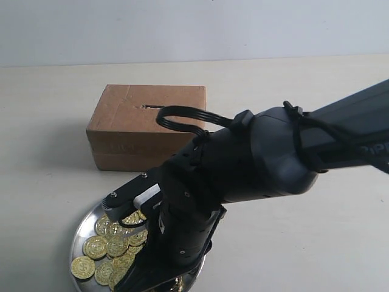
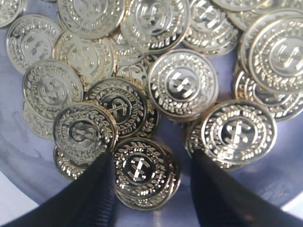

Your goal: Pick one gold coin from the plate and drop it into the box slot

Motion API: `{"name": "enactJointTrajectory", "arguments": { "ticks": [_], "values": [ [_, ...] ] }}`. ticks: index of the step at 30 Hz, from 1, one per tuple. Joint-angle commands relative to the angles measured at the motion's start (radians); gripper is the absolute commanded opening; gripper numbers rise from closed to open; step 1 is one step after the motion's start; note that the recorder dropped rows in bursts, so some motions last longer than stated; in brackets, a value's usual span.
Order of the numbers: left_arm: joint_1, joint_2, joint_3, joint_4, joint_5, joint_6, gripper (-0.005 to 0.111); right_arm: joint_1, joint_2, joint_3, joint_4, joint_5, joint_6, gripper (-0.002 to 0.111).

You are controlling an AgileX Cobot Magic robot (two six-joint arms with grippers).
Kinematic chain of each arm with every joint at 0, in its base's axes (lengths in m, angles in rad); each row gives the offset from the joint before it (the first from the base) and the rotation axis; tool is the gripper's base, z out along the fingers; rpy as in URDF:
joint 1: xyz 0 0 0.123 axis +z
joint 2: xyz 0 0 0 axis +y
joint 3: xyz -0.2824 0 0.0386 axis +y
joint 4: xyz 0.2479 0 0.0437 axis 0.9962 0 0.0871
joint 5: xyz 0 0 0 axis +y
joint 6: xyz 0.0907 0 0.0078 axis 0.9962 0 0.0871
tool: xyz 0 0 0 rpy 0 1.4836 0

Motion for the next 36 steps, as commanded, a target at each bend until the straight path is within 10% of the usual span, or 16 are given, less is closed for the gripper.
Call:
{"name": "enactJointTrajectory", "arguments": {
  "ticks": [1, 36],
  "values": [
    [0.004, -0.004, -0.001, -0.009, -0.005, -0.003, 0.0, 0.009, -0.001, -0.003, 0.003, -0.011, -0.035, 0.049],
    [0.004, -0.004, -0.001, -0.009, -0.005, -0.003, 0.0, 0.015, 0.036, -0.003, -0.089, 0.025, -0.015, 0.046]
  ]
}}
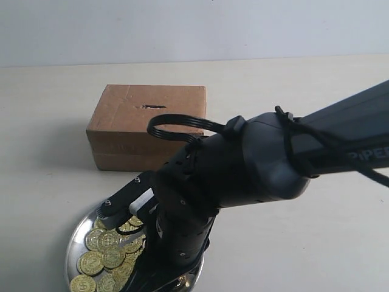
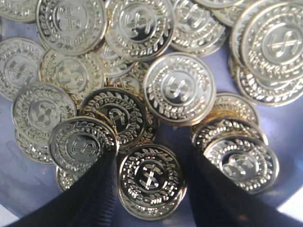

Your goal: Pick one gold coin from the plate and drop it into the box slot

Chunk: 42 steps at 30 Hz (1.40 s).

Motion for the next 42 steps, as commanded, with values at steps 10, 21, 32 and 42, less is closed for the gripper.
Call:
{"name": "enactJointTrajectory", "arguments": {
  "ticks": [10, 21, 32, 42],
  "values": [
    [0.004, -0.004, -0.001, -0.009, -0.005, -0.003, 0.0, 0.001, 0.017, 0.006, -0.008, 0.032, 0.003, 0.044],
    [0.004, -0.004, -0.001, -0.009, -0.005, -0.003, 0.0, 0.001, 0.008, 0.006, -0.008, 0.03, 0.003, 0.027],
    [0.004, -0.004, -0.001, -0.009, -0.005, -0.001, 0.0, 0.001, -0.068, 0.002, -0.012, 0.028, 0.003, 0.027],
    [0.004, -0.004, -0.001, -0.009, -0.005, -0.003, 0.0, 0.001, -0.112, -0.01, -0.008, 0.065, -0.063, 0.027]
  ]
}}
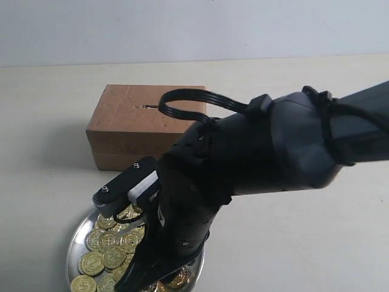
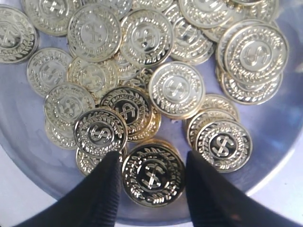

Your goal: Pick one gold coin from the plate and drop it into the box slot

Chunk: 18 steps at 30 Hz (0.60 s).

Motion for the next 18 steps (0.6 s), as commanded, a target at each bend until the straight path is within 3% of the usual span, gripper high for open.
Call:
{"name": "enactJointTrajectory", "arguments": {
  "ticks": [1, 16, 18],
  "values": [
    [0.004, -0.004, -0.001, -0.009, -0.005, -0.003, 0.0, 0.001, -0.032, -0.021, -0.008, 0.055, -0.056, 0.027],
    [0.004, -0.004, -0.001, -0.009, -0.009, -0.003, 0.0, 0.001, -0.042, -0.205, 0.045, 0.261, -0.217, 0.027],
    [0.004, -0.004, -0.001, -0.128, -0.05, -0.042, 0.0, 0.001, -0.042, -0.207, 0.051, 0.261, -0.239, 0.027]
  ]
}}
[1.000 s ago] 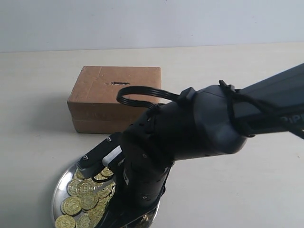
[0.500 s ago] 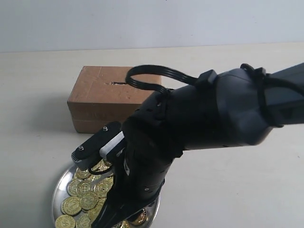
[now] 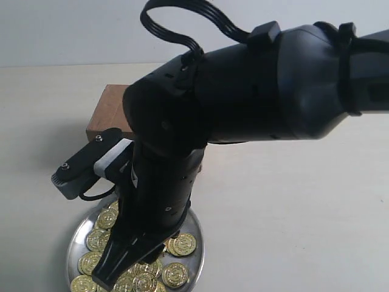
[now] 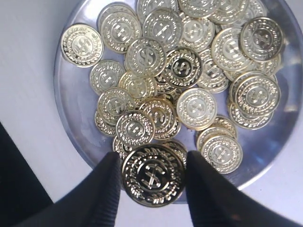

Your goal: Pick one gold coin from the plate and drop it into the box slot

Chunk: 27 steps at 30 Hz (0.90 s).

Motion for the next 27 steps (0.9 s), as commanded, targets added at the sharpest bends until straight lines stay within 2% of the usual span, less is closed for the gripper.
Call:
{"name": "enactJointTrajectory", "arguments": {
  "ticks": [1, 4, 7, 9, 10, 11, 14, 16, 21, 23, 27],
  "values": [
    [0.004, -0.004, -0.001, -0.293, -0.091, -0.079, 0.0, 0.001, -0.008, -0.012, 0.011, 0.016, -0.044, 0.027],
    [0.004, -0.004, -0.001, -0.515, -0.222, -0.118, 0.0, 0.001, -0.008, -0.012, 0.011, 0.037, -0.078, 0.027],
    [0.004, -0.004, -0.001, -0.69, -0.225, -0.201, 0.0, 0.001, -0.008, -0.012, 0.011, 0.045, -0.087, 0.027],
    [0.004, -0.004, -0.001, -0.697, -0.134, -0.199, 0.0, 0.001, -0.008, -0.012, 0.011, 0.047, -0.087, 0.027],
    [0.004, 0.01, -0.017, -0.724, -0.022, -0.166, 0.0, 0.001, -0.008, -0.012, 0.011, 0.047, -0.097, 0.027],
    [0.004, 0.029, -0.028, -0.756, 0.019, -0.135, 0.0, 0.001, -0.008, -0.012, 0.011, 0.047, -0.104, 0.027],
    [0.004, 0.151, -0.094, -0.999, 0.154, 0.195, 0.0, 0.001, -0.008, -0.012, 0.014, 0.051, -0.111, 0.027],
    [0.004, 0.247, -0.146, -1.008, 0.238, 0.215, 0.0, 0.001, -0.008, -0.012, 0.014, 0.06, -0.114, 0.027],
    [0.004, 0.445, -0.205, -0.967, 0.319, 0.259, 0.001, 0.001, -0.029, -0.012, 0.014, 0.065, -0.113, 0.027],
    [0.004, 0.551, -0.224, -0.974, 0.395, 0.266, 0.002, 0.001, -0.053, -0.012, 0.014, 0.069, -0.151, 0.027],
    [0.004, 0.771, -0.298, -1.017, 0.633, 0.318, 0.002, 0.001, -0.101, -0.012, 0.017, 0.102, -0.195, 0.027]
  ]
}}
